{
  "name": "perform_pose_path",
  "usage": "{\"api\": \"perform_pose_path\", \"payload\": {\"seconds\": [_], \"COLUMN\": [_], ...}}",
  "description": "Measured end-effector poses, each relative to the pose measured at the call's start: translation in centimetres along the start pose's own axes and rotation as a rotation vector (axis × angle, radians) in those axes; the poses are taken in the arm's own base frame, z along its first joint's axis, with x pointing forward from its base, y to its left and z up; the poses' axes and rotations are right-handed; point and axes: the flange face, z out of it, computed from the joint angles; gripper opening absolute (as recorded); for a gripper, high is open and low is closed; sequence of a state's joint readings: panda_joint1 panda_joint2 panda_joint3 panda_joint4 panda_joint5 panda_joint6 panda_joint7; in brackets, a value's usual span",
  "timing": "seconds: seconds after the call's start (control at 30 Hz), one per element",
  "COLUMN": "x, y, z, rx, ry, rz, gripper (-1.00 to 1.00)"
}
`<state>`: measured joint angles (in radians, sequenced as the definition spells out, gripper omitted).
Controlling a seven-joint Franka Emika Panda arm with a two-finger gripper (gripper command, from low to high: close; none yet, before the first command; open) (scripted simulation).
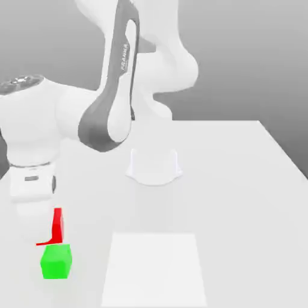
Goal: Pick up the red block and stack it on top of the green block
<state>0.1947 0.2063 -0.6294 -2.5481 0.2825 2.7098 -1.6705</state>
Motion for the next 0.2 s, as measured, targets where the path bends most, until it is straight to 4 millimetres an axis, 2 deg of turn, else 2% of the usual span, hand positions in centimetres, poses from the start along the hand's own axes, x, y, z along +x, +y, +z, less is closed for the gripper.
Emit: {"api": "perform_pose_path", "payload": {"seconds": [0.1,0.13,0.2], "x": [-0.1,-0.2,-0.2], "y": [-0.3,-0.3,-0.3], "z": [2.4,2.8,2.8], "rx": [0.007,0.009,0.009], "ry": [0.002,0.002,0.002], "rz": [0.003,0.003,0.003], "gripper": [-1.00,1.00,1.00]}}
